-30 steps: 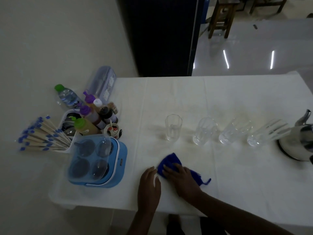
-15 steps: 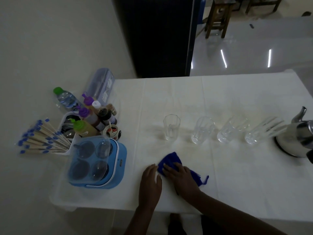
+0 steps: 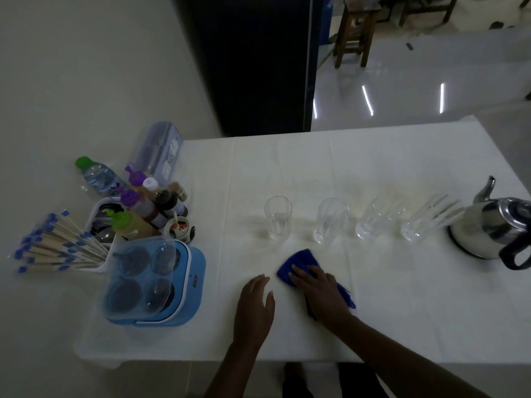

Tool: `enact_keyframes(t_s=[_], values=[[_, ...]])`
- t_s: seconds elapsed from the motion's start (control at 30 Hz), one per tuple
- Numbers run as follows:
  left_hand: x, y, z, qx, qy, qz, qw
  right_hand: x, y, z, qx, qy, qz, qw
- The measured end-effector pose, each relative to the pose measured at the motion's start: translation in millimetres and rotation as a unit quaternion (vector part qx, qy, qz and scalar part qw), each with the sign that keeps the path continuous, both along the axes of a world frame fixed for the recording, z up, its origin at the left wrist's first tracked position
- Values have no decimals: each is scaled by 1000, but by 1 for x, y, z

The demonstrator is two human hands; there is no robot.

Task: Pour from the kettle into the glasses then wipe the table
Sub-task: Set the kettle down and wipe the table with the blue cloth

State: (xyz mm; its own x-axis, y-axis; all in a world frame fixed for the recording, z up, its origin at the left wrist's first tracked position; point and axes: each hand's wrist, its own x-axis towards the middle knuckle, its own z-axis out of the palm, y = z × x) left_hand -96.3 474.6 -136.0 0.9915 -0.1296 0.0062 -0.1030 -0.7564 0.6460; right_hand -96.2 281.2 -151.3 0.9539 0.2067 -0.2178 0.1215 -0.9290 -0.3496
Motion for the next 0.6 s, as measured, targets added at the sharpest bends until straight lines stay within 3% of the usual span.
enact_keyframes(t_s=[0.13, 0.3, 0.47, 0.6], values=[[-14, -3, -4, 10, 10, -7, 1000, 17, -9, 9, 2, 36, -114, 993], [-19, -9, -2, 16, 0, -19, 1000, 3, -18, 14, 4, 30, -159, 987], [-19, -17, 3, 20, 2, -16, 1000, -5, -70, 9, 32, -9, -347, 937], [-16, -33, 5, 19, 7, -20, 1000, -2, -66, 17, 3, 22, -372, 928]])
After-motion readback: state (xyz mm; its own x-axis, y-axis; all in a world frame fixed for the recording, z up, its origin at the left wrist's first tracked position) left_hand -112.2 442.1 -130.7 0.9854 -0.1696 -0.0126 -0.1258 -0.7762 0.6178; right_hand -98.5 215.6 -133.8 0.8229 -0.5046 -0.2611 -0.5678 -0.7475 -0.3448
